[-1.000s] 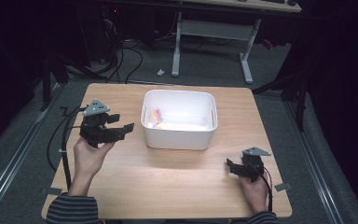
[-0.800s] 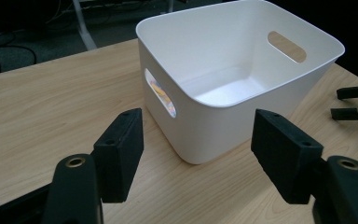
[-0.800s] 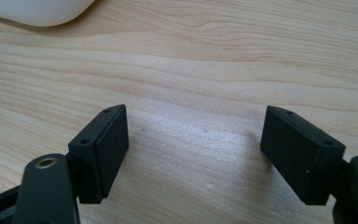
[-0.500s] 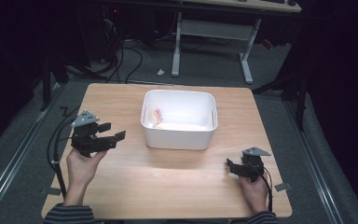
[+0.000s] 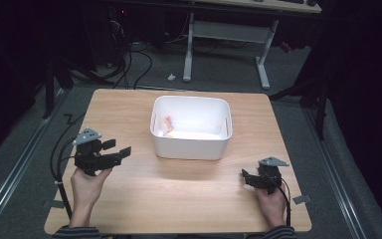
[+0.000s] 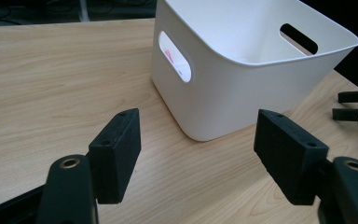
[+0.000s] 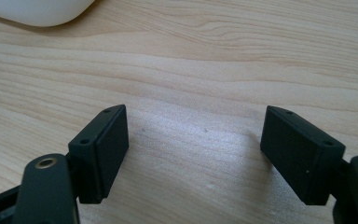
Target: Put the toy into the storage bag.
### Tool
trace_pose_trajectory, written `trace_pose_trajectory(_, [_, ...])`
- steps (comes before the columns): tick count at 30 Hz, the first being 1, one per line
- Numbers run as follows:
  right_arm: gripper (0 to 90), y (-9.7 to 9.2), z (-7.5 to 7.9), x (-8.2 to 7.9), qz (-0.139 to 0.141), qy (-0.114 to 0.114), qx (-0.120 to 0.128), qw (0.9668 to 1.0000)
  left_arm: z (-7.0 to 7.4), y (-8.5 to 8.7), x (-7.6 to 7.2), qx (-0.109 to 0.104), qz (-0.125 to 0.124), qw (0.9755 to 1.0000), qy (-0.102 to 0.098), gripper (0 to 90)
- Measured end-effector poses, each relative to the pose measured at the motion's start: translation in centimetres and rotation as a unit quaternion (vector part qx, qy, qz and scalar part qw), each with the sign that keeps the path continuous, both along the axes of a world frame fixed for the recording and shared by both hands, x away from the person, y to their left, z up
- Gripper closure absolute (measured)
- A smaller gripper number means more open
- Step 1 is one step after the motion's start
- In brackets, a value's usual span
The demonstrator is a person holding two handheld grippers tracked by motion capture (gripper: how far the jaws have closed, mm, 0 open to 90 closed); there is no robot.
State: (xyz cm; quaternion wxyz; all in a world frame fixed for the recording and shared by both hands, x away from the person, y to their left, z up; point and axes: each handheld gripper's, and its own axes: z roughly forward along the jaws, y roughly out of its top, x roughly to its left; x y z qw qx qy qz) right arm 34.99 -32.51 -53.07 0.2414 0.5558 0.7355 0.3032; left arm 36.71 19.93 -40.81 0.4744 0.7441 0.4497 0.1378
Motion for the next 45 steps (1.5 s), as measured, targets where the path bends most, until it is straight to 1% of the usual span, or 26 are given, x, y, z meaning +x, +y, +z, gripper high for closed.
trace_pose_trajectory(5, [23.4,0.0,0.0,0.0,0.0,0.0,0.001,1.0,-0.8,0.0,0.0,-0.002,0.002,1.0,0.003,31.3])
trace_pose_trajectory(9, [23.4,0.0,0.0,0.0,0.0,0.0,0.0,1.0,-1.6,-0.2,-0.1,0.003,0.004,0.9999,0.009,30.8])
trace_pose_trajectory(16, [23.5,0.0,0.0,0.0,0.0,0.0,0.0,1.0,-2.8,-0.5,-0.1,0.0,0.003,0.9998,0.018,30.2])
trace_pose_trajectory(20, [23.5,0.0,0.0,0.0,0.001,-0.001,-0.001,1.0,-3.3,-0.9,0.0,0.008,0.002,0.9997,0.023,29.9])
trace_pose_trajectory(24, [23.5,0.0,0.0,0.0,0.001,-0.001,-0.001,1.0,-3.7,-1.1,-0.1,0.005,0.002,0.9997,0.025,29.6])
trace_pose_trajectory(26, [23.5,0.0,0.0,0.0,0.001,-0.001,-0.001,1.0,-4.0,-1.2,-0.1,0.007,0.002,0.9996,0.027,29.5])
trace_pose_trajectory(29, [23.5,0.0,0.0,0.0,0.001,-0.001,-0.001,1.0,-4.4,-1.4,-0.1,0.014,0.001,0.9995,0.029,29.2])
trace_pose_trajectory(33, [23.4,0.0,0.0,0.0,0.001,-0.001,-0.001,1.0,-5.1,-1.5,0.0,0.017,0.003,0.9992,0.035,29.1])
trace_pose_trajectory(34, [23.4,0.0,0.0,0.0,0.001,-0.001,-0.001,1.0,-5.3,-1.6,0.0,0.014,0.004,0.9992,0.036,29.1])
trace_pose_trajectory(38, [23.5,0.0,0.0,0.0,0.001,-0.001,-0.001,1.0,-5.9,-1.9,-0.1,0.023,0.002,0.9991,0.036,28.9])
trace_pose_trajectory(41, [23.5,0.0,0.0,0.0,0.001,-0.001,-0.001,1.0,-6.3,-2.1,-0.1,0.02,0.002,0.9991,0.038,28.9])
trace_pose_trajectory(45, [23.4,0.0,0.0,0.0,0.0,0.0,0.0,1.0,-7.0,-2.3,-0.1,0.024,0.003,0.9988,0.042,28.7])
